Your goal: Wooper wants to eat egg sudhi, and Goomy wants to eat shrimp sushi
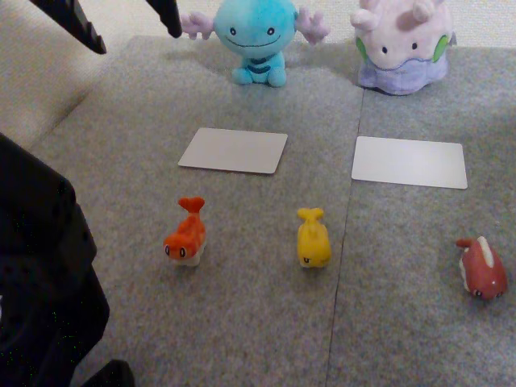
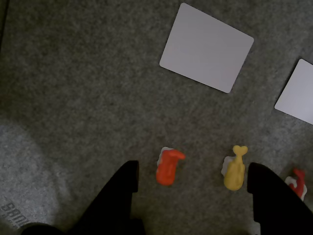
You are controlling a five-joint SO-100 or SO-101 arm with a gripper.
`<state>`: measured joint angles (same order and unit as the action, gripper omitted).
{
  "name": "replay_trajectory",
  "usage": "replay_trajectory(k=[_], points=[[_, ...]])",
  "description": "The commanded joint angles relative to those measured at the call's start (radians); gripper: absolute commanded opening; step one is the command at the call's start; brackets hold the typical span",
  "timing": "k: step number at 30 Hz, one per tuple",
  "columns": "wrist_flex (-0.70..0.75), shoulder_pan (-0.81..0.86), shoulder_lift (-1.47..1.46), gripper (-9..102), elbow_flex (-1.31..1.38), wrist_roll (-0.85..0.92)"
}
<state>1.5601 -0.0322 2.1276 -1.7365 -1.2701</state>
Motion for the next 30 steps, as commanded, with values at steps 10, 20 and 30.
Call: replay_trajectory(k=[10, 20, 30], points=[[-0.856, 0.054, 0.206, 26, -0.690, -0.245], [-0.854, 0.060, 0.206, 26, -0.690, -0.244], [-0.761, 0.063, 0.221, 27, -0.657, -0.222]])
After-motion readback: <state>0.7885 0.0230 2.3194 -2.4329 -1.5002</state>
